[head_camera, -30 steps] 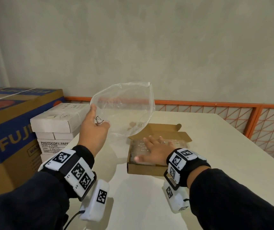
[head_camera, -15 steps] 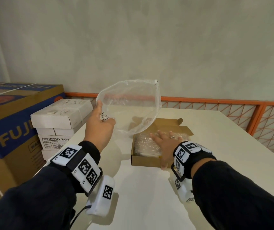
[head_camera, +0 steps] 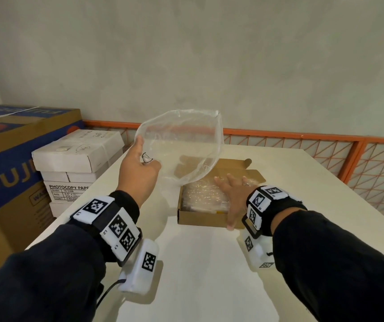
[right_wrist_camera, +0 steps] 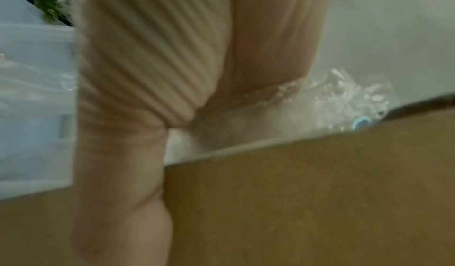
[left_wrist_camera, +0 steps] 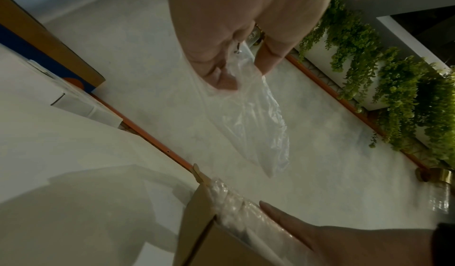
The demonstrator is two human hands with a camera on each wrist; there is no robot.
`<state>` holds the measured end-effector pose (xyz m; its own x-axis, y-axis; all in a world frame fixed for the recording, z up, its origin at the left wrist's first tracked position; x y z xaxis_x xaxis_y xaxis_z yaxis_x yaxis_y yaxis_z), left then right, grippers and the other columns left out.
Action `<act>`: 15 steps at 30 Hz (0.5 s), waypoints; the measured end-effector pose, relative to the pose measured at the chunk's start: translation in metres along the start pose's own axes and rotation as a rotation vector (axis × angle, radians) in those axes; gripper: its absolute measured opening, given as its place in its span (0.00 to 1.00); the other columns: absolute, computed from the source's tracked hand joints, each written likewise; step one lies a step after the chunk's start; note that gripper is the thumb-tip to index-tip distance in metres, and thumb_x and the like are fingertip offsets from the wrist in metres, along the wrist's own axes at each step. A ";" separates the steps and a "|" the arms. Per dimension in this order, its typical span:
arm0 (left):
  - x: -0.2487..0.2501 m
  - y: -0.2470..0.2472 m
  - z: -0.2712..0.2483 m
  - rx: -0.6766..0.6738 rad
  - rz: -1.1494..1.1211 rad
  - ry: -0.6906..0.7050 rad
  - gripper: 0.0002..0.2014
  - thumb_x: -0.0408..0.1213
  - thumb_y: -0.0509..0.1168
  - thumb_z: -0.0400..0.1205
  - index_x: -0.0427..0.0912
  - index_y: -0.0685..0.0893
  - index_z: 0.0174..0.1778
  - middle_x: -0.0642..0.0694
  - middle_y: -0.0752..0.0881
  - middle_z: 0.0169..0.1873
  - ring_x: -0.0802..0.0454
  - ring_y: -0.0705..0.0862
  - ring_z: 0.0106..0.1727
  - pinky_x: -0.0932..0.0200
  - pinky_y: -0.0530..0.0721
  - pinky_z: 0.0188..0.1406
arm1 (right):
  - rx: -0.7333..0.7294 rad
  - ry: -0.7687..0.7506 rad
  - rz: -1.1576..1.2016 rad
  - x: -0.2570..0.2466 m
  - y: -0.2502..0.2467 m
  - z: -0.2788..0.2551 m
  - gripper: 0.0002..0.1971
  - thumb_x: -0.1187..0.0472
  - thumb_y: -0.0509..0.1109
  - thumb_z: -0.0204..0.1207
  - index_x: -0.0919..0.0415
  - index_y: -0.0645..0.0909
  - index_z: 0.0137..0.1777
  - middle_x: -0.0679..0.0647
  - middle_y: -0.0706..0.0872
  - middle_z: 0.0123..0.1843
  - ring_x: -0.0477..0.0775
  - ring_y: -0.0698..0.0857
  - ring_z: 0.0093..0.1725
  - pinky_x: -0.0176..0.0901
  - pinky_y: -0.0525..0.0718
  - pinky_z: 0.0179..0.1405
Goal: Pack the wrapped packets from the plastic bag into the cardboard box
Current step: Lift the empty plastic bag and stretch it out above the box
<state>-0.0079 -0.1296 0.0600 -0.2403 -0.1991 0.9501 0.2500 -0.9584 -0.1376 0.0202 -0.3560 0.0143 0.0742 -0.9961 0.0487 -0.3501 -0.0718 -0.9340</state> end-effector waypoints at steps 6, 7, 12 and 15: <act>0.013 -0.001 -0.006 -0.044 0.073 0.051 0.36 0.27 0.60 0.80 0.52 0.56 0.82 0.46 0.72 0.76 0.57 0.84 0.44 0.79 0.79 0.39 | 0.123 -0.100 0.282 0.003 -0.013 -0.019 0.59 0.37 0.76 0.63 0.46 0.36 0.82 0.53 0.39 0.85 0.66 0.42 0.83 0.68 0.48 0.80; 0.017 -0.002 -0.008 -0.056 0.100 0.067 0.36 0.26 0.59 0.80 0.52 0.55 0.82 0.45 0.72 0.76 0.60 0.81 0.36 0.81 0.76 0.30 | 0.214 -0.111 0.415 0.007 -0.021 -0.027 0.53 0.38 0.73 0.68 0.48 0.41 0.83 0.54 0.45 0.85 0.64 0.48 0.83 0.64 0.52 0.80; 0.037 0.000 -0.024 -0.167 0.141 0.145 0.35 0.25 0.60 0.81 0.50 0.56 0.82 0.53 0.64 0.80 0.48 0.71 0.76 0.54 0.70 0.76 | 0.598 -0.041 1.134 0.045 -0.053 -0.058 0.43 0.50 0.71 0.74 0.50 0.50 0.83 0.55 0.65 0.80 0.55 0.79 0.63 0.52 0.71 0.70; 0.047 0.003 -0.038 -0.236 0.103 0.174 0.34 0.23 0.61 0.80 0.54 0.62 0.79 0.66 0.71 0.71 0.55 0.80 0.65 0.59 0.73 0.72 | 0.628 -0.109 1.318 0.055 -0.062 -0.075 0.42 0.60 0.73 0.74 0.47 0.51 0.82 0.55 0.65 0.79 0.56 0.73 0.72 0.53 0.76 0.64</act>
<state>-0.0536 -0.1498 0.0932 -0.3868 -0.3098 0.8686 0.0616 -0.9485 -0.3108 -0.0243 -0.4100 0.1010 0.1076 -0.3100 -0.9446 0.2350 0.9312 -0.2788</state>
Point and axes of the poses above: each hand's wrist, its own z-axis towards the middle knuckle, its own y-axis out of the palm, x = y × z, the point moved 2 cm from there along z, towards the middle knuckle
